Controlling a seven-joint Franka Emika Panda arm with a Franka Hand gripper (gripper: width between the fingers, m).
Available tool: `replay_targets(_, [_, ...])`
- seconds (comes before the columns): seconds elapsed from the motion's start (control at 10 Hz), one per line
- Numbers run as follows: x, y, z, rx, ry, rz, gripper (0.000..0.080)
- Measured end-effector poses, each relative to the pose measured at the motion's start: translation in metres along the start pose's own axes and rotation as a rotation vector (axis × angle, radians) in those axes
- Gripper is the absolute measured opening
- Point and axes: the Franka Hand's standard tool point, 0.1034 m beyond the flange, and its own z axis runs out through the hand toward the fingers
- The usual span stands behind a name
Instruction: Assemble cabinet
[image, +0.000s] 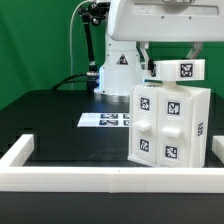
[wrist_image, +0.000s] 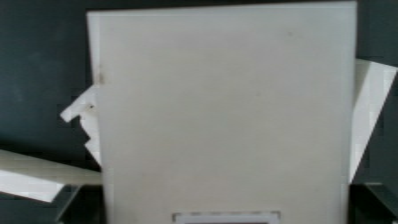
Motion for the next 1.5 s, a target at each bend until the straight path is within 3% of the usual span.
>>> replay_targets(0.3, [0.0,0.0,0.0,0.001,0.0,0.027,0.0563])
replay_targets(0.9, [0.001,-0.007,0.0,0.018,-0.004,0.71,0.0563])
replay_targets(1.5, [0.002,-0.012,0.0,0.035,-0.012,1.131,0.0563])
